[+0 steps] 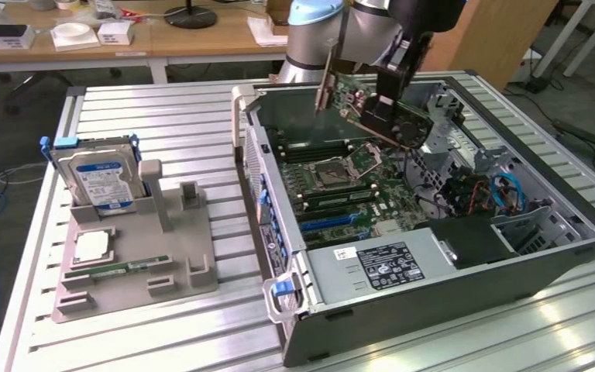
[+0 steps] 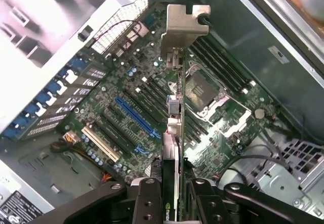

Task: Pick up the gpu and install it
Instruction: 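Insert the gpu into the slot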

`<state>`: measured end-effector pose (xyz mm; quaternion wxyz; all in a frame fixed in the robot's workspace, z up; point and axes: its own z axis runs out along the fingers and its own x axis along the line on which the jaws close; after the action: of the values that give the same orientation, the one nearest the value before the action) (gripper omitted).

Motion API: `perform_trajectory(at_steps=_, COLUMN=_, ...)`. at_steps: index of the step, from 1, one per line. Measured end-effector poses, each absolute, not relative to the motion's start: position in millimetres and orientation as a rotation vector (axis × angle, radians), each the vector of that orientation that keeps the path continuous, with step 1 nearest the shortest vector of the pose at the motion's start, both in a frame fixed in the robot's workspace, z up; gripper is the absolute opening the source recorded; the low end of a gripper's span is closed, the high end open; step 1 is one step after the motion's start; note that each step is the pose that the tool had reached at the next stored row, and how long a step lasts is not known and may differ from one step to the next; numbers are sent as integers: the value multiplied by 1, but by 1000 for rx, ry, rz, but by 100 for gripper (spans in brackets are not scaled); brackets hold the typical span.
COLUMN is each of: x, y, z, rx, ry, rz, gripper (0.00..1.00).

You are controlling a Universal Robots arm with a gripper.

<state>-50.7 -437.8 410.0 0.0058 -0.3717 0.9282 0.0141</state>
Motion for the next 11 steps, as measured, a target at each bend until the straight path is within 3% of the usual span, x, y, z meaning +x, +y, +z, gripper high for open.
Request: perform_trajectory(at_steps=11, x=-51, y=-438, z=410, rx=-1343, ry=2828, rz=45, gripper=26)
